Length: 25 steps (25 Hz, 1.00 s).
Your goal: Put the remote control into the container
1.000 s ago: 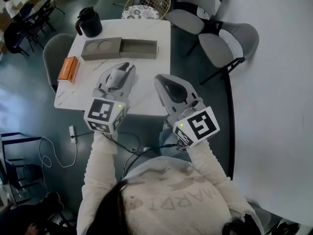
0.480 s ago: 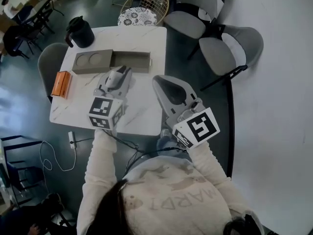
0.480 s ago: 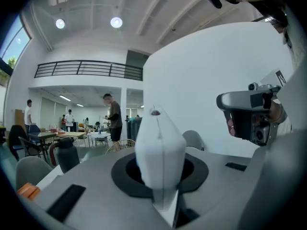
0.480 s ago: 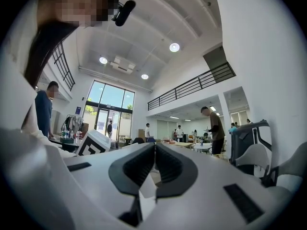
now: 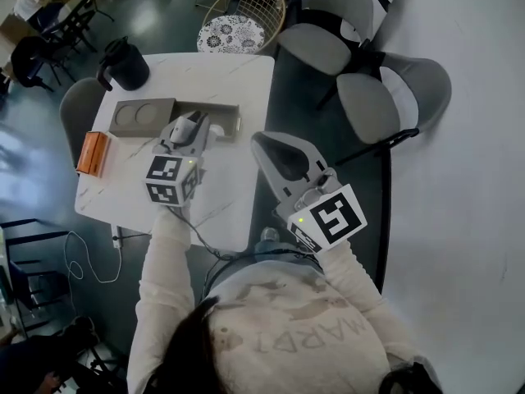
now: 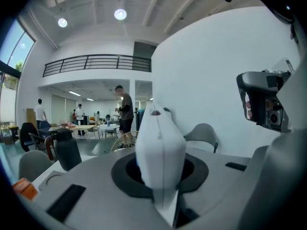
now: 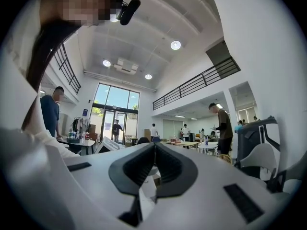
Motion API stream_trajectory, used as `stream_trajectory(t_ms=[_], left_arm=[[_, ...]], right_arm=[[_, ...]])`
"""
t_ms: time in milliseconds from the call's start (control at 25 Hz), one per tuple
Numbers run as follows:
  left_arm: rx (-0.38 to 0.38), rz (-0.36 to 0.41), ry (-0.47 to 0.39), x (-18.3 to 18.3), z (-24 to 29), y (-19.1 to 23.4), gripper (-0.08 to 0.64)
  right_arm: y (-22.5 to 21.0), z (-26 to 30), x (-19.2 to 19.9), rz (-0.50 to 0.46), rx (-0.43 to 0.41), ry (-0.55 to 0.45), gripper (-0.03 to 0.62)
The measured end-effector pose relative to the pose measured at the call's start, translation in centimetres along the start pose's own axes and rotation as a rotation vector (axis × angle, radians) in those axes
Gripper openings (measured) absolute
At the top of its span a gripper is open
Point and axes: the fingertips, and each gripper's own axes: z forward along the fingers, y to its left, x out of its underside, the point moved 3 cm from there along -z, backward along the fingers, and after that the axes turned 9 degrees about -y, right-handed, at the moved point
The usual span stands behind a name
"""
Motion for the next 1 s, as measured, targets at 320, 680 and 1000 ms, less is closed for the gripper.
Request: stream_trajectory(t_ms=[320, 680, 1000], left_arm=[[-0.036, 0.005, 0.049, 1.4, 3.2, 0.7, 0.069], [-0.015, -0.048, 0.072, 3.5, 6.0, 3.6, 0.069], [-0.010, -0.170, 0.063, 6.3, 7.7, 6.0, 0.069]], right_arm=[[-3.1, 0.4, 0.7, 0.045, -0.020, 0.000, 0.020], [-3.9, 1.9, 2.2, 0.057, 0.018, 0.043, 0.020], [-3.5, 3.6, 3.6, 0.045, 0.055, 0.084, 0.020]])
